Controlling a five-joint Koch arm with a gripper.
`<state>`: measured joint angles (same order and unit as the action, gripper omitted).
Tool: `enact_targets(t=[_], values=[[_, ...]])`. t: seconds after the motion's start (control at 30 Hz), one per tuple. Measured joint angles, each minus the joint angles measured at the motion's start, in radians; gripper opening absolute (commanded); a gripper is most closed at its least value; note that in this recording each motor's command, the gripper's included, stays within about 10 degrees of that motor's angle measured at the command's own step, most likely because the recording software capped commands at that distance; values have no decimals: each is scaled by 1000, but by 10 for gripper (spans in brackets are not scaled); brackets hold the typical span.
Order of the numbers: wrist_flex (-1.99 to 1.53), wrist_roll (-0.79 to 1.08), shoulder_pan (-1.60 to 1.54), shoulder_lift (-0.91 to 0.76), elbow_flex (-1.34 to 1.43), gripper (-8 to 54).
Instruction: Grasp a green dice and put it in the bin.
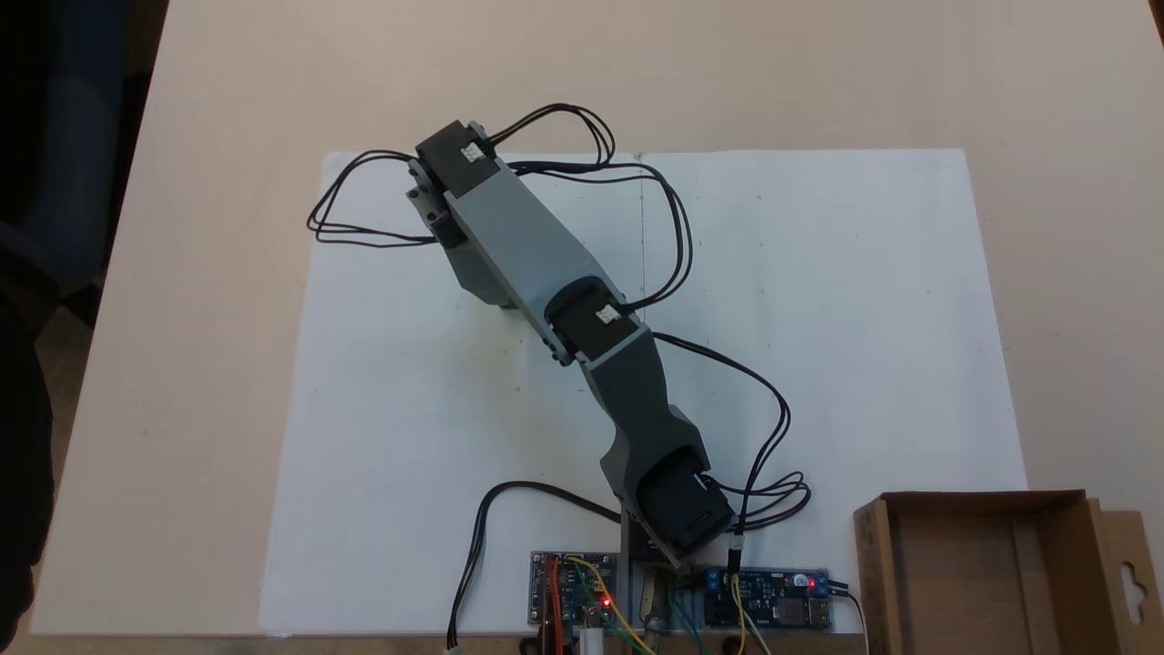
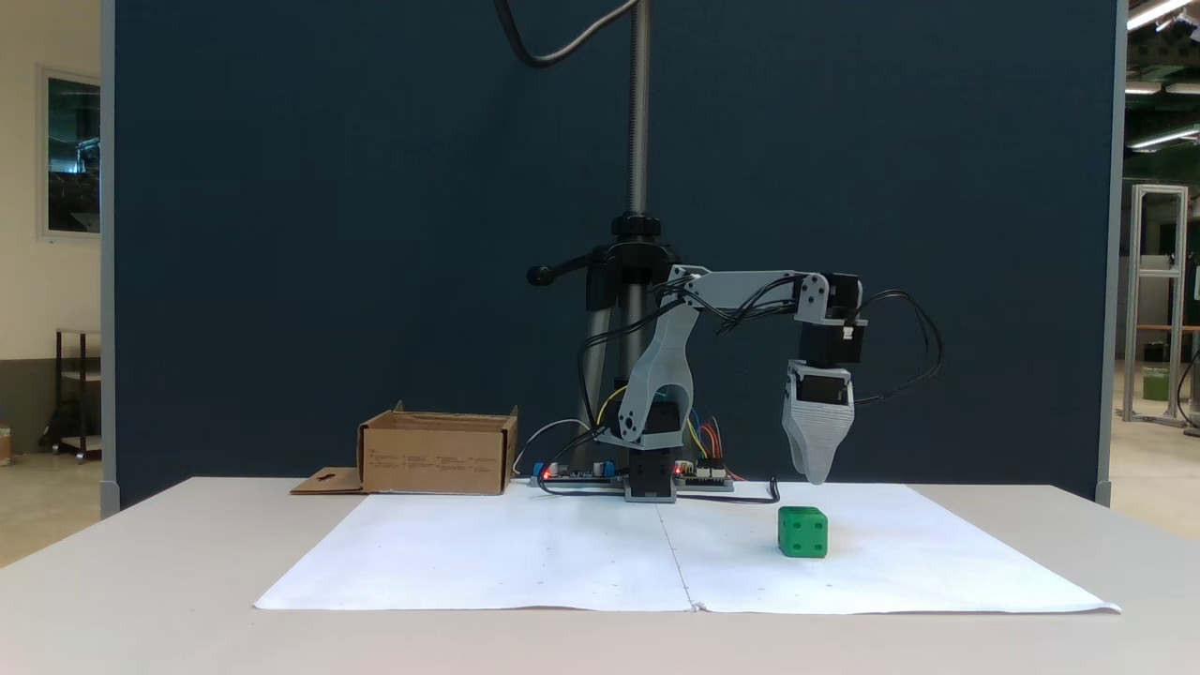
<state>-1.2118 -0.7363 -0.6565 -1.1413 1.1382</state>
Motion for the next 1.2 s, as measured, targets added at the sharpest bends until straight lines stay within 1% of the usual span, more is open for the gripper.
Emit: enact_targets(t=[1.2], values=[[6, -5, 34, 155, -2, 414]])
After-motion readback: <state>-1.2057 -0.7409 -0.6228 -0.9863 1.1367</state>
